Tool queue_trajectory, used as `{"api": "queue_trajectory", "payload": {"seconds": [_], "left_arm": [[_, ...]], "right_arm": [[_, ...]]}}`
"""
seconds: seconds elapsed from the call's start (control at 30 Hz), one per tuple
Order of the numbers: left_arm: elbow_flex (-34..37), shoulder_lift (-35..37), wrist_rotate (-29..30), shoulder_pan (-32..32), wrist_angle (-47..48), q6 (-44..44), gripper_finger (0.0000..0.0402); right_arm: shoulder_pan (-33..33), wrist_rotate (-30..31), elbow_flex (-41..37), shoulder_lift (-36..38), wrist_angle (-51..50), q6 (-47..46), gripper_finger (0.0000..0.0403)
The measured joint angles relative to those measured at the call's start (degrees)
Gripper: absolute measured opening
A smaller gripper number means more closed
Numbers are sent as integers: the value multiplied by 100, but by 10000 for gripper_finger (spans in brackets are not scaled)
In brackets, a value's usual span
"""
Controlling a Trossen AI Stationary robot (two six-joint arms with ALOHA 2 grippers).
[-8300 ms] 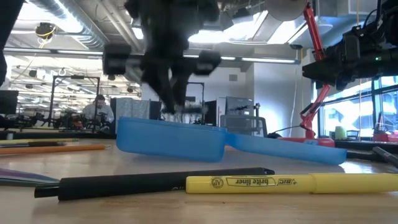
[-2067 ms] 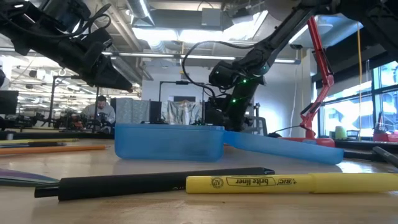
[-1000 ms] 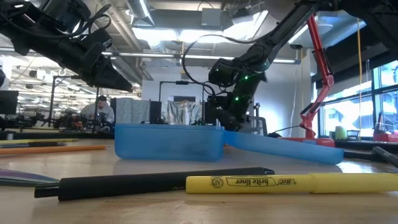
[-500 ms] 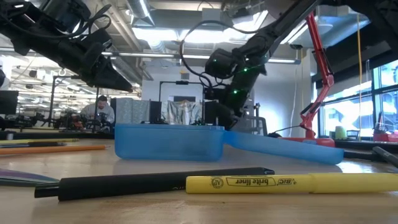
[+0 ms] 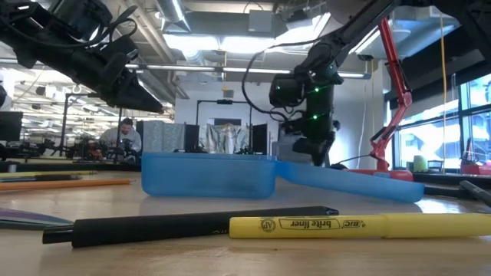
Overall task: Pick & place school supplies into a supply box
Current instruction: Put the pink pencil into the blue supply box
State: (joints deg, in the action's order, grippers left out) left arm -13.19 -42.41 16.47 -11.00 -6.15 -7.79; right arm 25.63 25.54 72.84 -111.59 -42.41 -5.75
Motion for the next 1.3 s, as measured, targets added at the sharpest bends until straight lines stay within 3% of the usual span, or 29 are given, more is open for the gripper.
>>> {"api": "queue_trajectory", "payload": {"seconds": [0.3,0.4,0.53,0.77,0.9,1.07,1.3], "left_arm": [[0,0,0,0,-2,0,118],[0,0,0,0,-2,0,120],[0,0,0,2,0,0,119],[0,0,0,0,-1,0,117],[0,0,-1,1,-1,0,119],[0,0,-2,1,-1,-1,119],[0,0,-2,2,-1,-4,120]], "right_arm": [[61,-60,0,0,-691,142,32],[63,-378,0,0,-935,35,37],[59,-708,0,0,-1112,1,70],[63,-723,0,0,-1073,196,156],[57,-838,-2,0,-1078,243,179],[76,-1309,-4,0,-1055,169,180],[381,-1461,-9,0,-854,312,163]]}}
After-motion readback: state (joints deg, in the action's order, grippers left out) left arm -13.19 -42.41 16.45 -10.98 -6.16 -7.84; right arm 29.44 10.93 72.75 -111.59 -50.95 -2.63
